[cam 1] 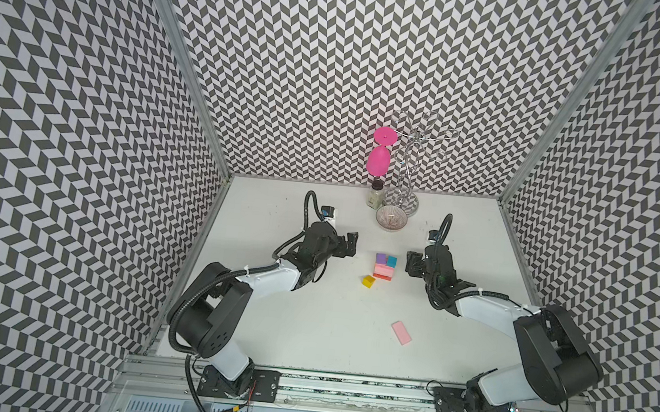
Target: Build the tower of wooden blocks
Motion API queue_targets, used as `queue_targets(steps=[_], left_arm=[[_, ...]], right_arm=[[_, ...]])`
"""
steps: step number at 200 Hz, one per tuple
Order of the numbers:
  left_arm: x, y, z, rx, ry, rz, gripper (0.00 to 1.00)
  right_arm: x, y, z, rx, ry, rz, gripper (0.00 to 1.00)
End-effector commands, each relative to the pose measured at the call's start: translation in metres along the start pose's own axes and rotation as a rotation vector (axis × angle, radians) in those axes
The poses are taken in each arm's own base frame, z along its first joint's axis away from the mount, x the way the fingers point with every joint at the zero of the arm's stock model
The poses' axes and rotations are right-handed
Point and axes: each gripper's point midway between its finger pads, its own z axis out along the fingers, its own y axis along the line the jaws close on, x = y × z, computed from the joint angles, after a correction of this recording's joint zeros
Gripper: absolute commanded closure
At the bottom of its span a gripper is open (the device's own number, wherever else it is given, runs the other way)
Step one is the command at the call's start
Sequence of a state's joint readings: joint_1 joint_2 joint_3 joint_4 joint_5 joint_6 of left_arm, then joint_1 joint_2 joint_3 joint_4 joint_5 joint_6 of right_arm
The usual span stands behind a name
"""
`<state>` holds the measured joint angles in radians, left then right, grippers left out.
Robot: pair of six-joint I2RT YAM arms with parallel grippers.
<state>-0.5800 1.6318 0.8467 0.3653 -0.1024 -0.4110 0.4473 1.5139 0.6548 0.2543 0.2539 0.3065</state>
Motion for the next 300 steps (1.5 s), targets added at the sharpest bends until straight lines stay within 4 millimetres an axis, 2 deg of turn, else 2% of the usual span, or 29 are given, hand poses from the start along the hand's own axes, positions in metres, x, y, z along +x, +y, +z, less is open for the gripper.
queue_targets(steps=[1,43,74,170,222,300], left_arm=[[-0.004,-0.008,0.013,-0.030,-0.004,-0.015,0.01],[0.020,-0.018,0.037,-0.028,0.065,0.012,0.01],[0.032,-0.027,0.047,-0.031,0.096,0.038,0.01],[0.051,-0.022,0.047,-0.090,0.119,0.081,0.01],[0.055,-0.035,0.050,-0.053,0.131,0.096,0.01],[0.061,-0.040,0.058,-0.023,0.153,0.097,0.01]], right_arm=[[-0.006,0.010,0.003,-0.014,-0.011,-0.004,0.33],[-0.004,0.015,0.006,-0.030,0.001,-0.015,0.33],[-0.004,0.020,0.007,-0.051,0.005,-0.026,0.33],[0.003,0.034,0.012,-0.092,0.027,-0.084,0.35],[0.002,0.038,0.012,-0.099,0.023,-0.098,0.35],[0.003,0.039,0.014,-0.096,0.028,-0.103,0.35]])
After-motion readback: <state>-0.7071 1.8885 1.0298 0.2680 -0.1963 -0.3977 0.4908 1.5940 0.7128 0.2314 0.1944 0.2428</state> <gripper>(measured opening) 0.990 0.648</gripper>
